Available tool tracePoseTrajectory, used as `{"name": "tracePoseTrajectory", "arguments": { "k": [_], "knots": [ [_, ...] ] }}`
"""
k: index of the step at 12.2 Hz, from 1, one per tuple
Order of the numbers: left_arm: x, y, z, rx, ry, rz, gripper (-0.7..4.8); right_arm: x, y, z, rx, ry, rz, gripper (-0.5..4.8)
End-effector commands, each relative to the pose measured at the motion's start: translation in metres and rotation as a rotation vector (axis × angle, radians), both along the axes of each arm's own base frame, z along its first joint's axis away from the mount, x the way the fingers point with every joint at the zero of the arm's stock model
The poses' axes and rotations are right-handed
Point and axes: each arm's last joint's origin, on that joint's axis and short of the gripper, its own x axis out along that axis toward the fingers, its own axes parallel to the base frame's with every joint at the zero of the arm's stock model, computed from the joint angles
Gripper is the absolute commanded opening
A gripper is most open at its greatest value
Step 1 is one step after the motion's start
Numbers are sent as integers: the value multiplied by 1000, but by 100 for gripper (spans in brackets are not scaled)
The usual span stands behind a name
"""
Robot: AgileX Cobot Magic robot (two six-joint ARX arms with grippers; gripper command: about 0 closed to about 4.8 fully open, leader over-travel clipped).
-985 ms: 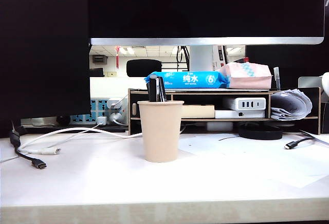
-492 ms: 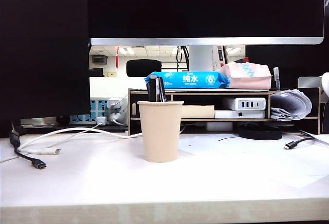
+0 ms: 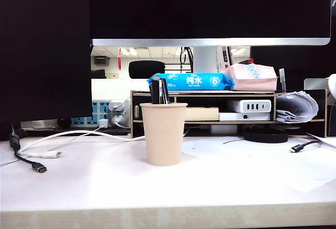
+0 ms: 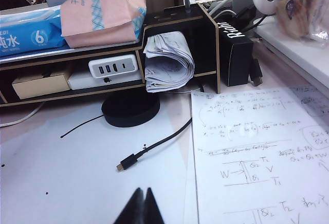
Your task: Pick up the marker from the paper cup and put it on the table.
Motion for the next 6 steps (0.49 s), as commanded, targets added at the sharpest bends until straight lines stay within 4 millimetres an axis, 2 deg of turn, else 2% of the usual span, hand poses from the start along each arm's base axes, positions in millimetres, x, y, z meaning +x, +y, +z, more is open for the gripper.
{"name": "tracePoseTrajectory", "arguments": {
  "k": [1, 3, 6],
  "knots": [
    [-6, -11, 1, -4, -11, -127, -5, 0, 0, 1, 202, -16, -9, -5],
    [-7, -12, 1, -4, -11, -148, -5, 0, 2, 1, 318, -7, 36, -5],
    [-7, -12, 1, -4, -10, -147, -5, -1, 7, 12, 333, -89, 245, -5]
  ]
}}
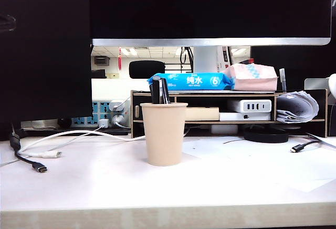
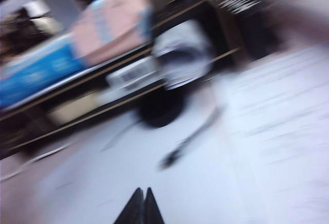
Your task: Pick up the marker from the paper cup and put it on the table.
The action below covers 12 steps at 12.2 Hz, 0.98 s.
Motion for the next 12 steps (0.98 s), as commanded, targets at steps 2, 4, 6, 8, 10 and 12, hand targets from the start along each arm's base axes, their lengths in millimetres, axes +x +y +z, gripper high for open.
{"name": "tracePoseTrajectory", "arguments": {
  "k": [2, 4, 6, 8, 10, 12],
  "knots": [
    [0, 0, 1, -4, -9, 0, -5, -2, 6, 21, 45, -213, 193, -5],
    [0, 0, 1, -4, -8, 0, -5, 1, 7, 38, 39, -212, 258, -4],
    [0, 0, 1, -4, -8, 0, -5, 28, 15, 75, -47, -181, 448, 0],
    [0, 0, 1, -2, -5, 0, -5, 119, 61, 103, -120, -20, 868, 0],
    [0, 0, 1, -2, -5, 0, -5, 153, 83, 98, -161, -1, 1012, 0],
    [0, 0, 1, -2, -5, 0, -5, 187, 99, 87, -140, 53, 1100, 0]
  ]
}}
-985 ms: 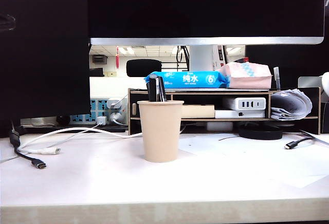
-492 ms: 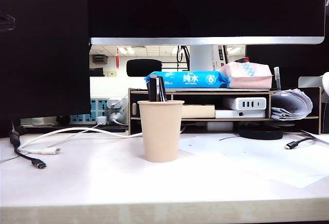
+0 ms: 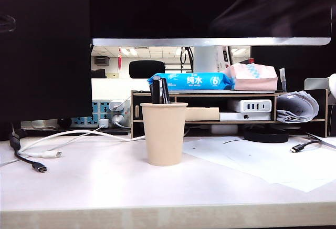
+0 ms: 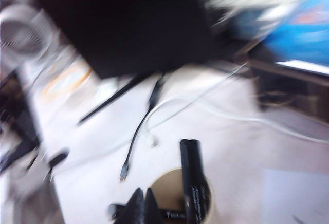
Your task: Pick up the marker from the paper cup and put it on the table.
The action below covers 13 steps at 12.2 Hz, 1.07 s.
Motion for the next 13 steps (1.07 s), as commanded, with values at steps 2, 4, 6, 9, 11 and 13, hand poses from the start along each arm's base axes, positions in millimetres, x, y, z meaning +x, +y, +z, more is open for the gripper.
{"name": "tracePoseTrajectory", "arguments": {
  "k": [2, 4, 6, 9, 11, 13],
  "knots": [
    [0, 0, 1, -3, -6, -1, -5, 49, 23, -20, -17, 81, 122, 34],
    [0, 0, 0, 0, -1, 0, -5, 62, 36, -26, -41, 72, 151, 117],
    [0, 0, 0, 1, 1, -1, -5, 71, 66, -29, -136, 65, 153, 253],
    [0, 0, 0, 1, 2, 0, -5, 70, 68, -32, -204, 41, 110, 253],
    [0, 0, 0, 2, 2, 0, -5, 71, 70, -36, -210, 48, 111, 253],
    [0, 0, 0, 2, 3, 0, -5, 72, 71, -40, -207, 60, 127, 252]
  ]
}}
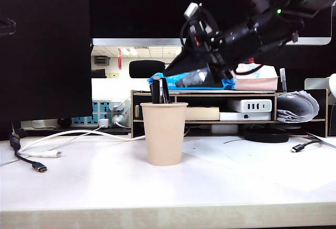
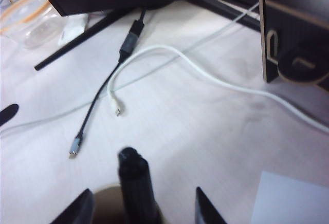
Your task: Pick up the marker from the paper cup and put it on the table.
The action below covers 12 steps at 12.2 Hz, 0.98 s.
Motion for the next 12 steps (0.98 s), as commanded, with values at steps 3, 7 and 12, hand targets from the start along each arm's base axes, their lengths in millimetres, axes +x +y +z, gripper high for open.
{"name": "tracePoseTrajectory", "arguments": {
  "k": [3, 7, 12],
  "knots": [
    [0, 0, 1, -3, -6, 0, -5, 1, 2, 0, 17, -15, 26, 252],
    [0, 0, 1, -3, -6, 0, -5, 11, 10, 4, 43, 0, 46, 252],
    [0, 0, 1, -3, -6, 0, -5, 11, 12, -1, 23, 26, 48, 207]
  ]
}}
